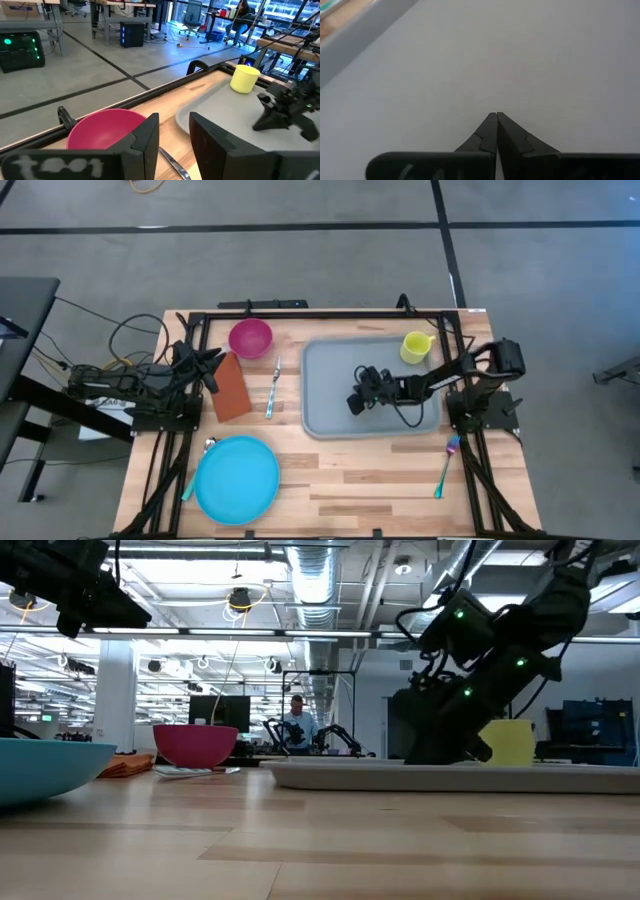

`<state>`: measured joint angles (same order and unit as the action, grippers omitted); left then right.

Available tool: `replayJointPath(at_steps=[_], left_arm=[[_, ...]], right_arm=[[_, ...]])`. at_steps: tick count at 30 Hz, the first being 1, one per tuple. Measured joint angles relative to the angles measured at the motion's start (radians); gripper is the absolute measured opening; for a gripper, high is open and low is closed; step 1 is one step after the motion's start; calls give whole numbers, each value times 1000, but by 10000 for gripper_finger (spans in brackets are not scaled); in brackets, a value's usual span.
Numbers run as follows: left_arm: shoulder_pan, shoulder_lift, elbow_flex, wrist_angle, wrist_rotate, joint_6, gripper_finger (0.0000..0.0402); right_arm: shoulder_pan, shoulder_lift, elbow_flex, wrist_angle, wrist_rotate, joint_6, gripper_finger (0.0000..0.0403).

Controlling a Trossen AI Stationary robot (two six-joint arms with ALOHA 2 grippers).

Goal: Set up tray
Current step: Move the gray tray to the center of the table

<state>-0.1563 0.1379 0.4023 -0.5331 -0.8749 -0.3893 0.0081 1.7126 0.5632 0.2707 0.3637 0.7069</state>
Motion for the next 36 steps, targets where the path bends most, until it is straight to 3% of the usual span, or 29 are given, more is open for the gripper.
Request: replayJointPath(at_steps=[10, 17, 20, 26, 36], left_arm=[[0, 0, 0, 0, 0, 0, 96], [0, 0, 0, 0, 0, 0, 96], [0, 0, 0, 0, 0, 0, 96], [0, 0, 0, 0, 0, 0, 96], [0, 0, 0, -4, 7, 0, 96]], right_arm=[[122, 6, 18, 0, 64, 114, 0], [130, 6, 109, -66, 104, -16, 0], [138, -13, 184, -194, 154, -55, 0], [159, -12, 311, -640, 136, 21, 0], [290, -23, 327, -1171, 188, 393, 0]])
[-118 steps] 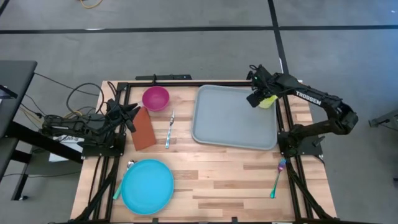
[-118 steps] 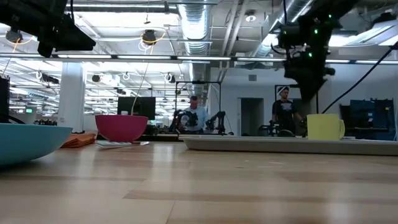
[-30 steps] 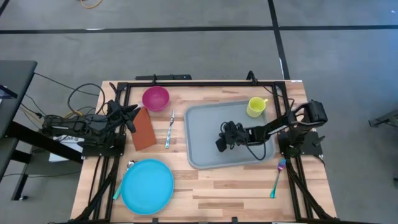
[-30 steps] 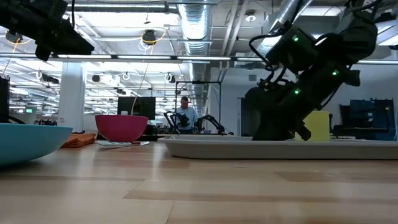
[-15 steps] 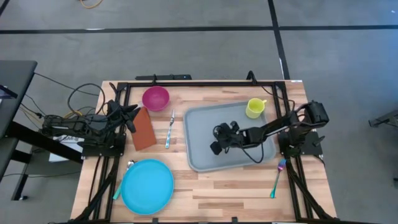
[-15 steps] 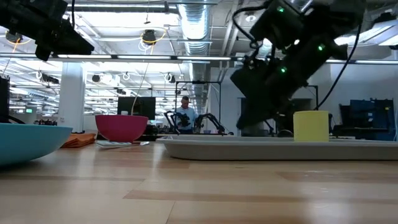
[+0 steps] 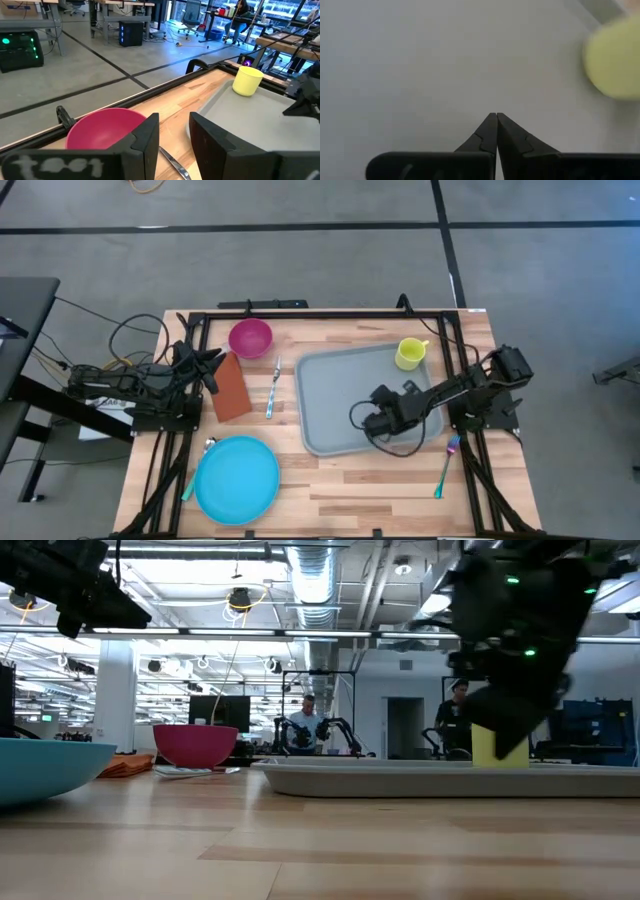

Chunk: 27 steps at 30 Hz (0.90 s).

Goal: Set up tray
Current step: Move the gray tray to the center of the table

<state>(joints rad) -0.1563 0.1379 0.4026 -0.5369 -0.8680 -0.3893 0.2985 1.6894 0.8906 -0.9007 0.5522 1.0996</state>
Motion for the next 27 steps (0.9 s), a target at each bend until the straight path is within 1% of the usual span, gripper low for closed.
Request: replayJointPath(at_steps=[1, 3, 7, 10, 12, 20, 27], left_arm=[[0, 0, 0, 0, 0, 0, 96], [0, 0, 0, 0, 0, 0, 96], [0, 0, 0, 0, 1, 0, 96], [0, 0, 0, 0, 1, 0, 96], [0, 0, 0, 0, 1, 0, 96], [0, 0, 0, 0, -1, 0, 96], [0, 0, 0, 0, -1, 0, 96]], right_arm=[[12, 1, -1, -42, 0, 45, 0], [34, 1, -20, -73, 3, 108, 0], [49, 1, -79, -15, -17, 167, 0], [49, 1, -131, 81, -31, 184, 0], [49, -1, -144, 102, -26, 184, 0], [56, -7, -144, 153, -67, 179, 0], [87, -6, -125, 196, -100, 209, 0]])
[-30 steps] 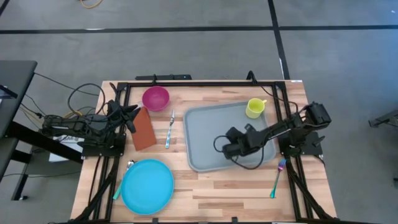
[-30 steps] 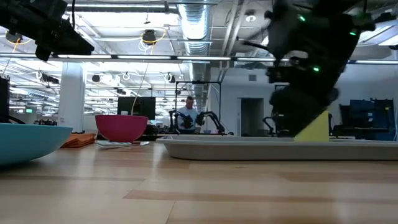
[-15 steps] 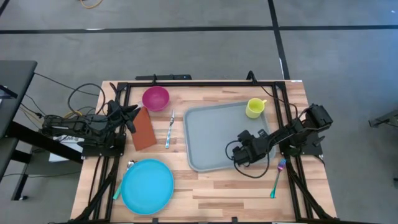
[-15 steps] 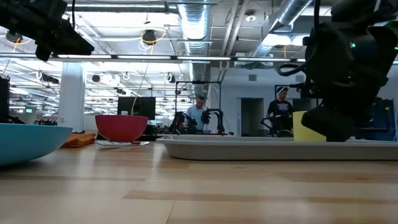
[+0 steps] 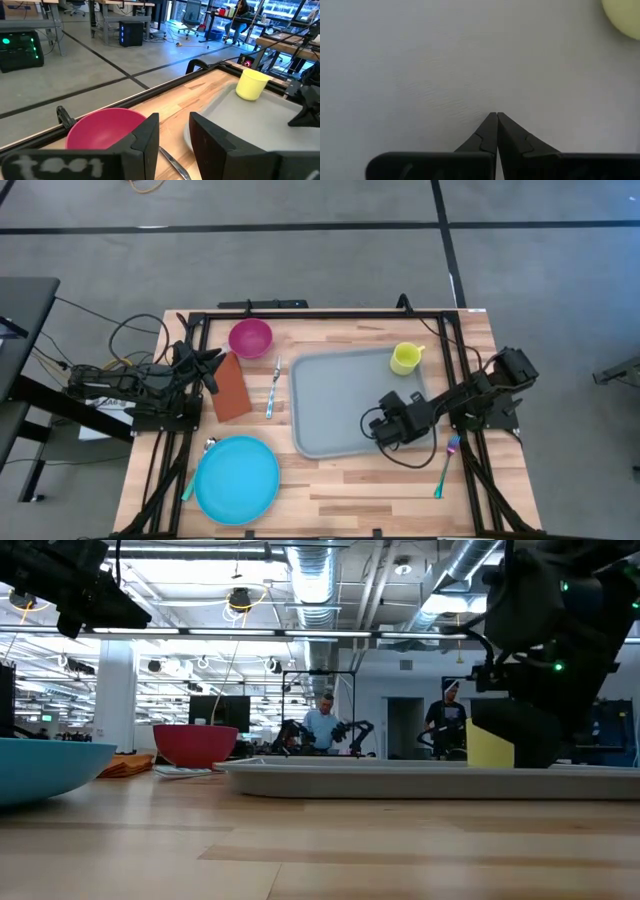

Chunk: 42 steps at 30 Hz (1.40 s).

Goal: Set up tray
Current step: Move the gray tray to the center of the table, then put the blue plate on the gray tray to the left of the yellow mug

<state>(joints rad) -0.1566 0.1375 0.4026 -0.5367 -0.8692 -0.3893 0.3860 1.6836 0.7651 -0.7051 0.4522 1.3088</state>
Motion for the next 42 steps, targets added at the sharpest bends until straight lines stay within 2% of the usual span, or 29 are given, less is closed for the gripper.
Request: replayJointPath(at_steps=[6, 13, 21, 26, 31, 37, 42], left_arm=[[0, 0, 0, 0, 0, 0, 96], [0, 0, 0, 0, -1, 0, 96], [0, 0, 0, 0, -1, 0, 96], [0, 0, 0, 3, 6, -19, 96], [0, 0, 0, 24, 74, -22, 96], [0, 33, 0, 27, 135, 52, 96], [0, 147, 0, 47, 157, 52, 96]], right_arm=[[25, 4, 51, 10, -47, -8, 0], [29, 6, 76, 4, -53, -35, 0], [46, 6, 173, -70, 25, -98, 0], [46, 6, 262, -98, 48, -234, 0], [30, 5, 358, -117, 86, -426, 0], [0, 5, 519, -299, 125, -647, 0], [0, -31, 655, -583, 233, -681, 0]])
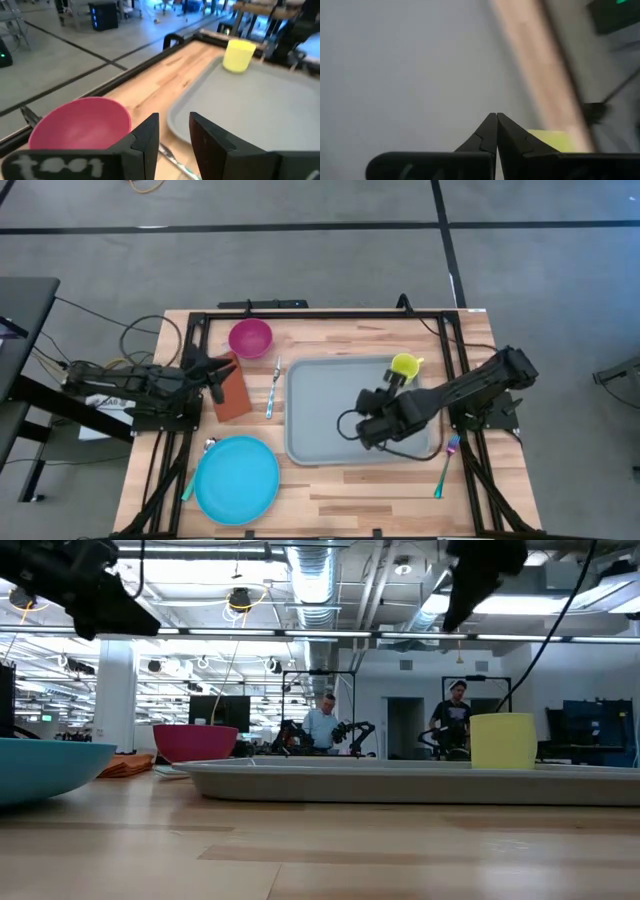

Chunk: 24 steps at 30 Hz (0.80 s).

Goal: Set up tray
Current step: Put the blue plate on the gray tray to the left of the yellow mug

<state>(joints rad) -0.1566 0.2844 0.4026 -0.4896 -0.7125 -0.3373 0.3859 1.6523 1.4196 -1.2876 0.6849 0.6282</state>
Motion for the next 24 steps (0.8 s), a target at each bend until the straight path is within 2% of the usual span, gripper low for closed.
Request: replayJointPath(at_steps=[4, 9, 13, 18, 22, 24], left_arm=[[0, 93, 9, 84, -68, -18, 96], [0, 159, 135, 96, -108, 32, 96], [0, 229, 246, 58, -68, 105, 96], [0, 373, 363, -29, -52, 123, 105], [0, 507, 467, -148, -42, 106, 124], [0, 574, 517, -201, 33, 91, 133]], right_arm=[[20, -114, 33, -166, 118, 81, 0], [42, -330, -8, -188, 215, 155, 0], [47, -492, -99, -107, 214, 108, 0], [37, -667, -225, 25, 198, 40, 0], [8, -742, -250, 46, 130, 25, 0], [-4, -755, -251, 47, 126, 7, 0]])
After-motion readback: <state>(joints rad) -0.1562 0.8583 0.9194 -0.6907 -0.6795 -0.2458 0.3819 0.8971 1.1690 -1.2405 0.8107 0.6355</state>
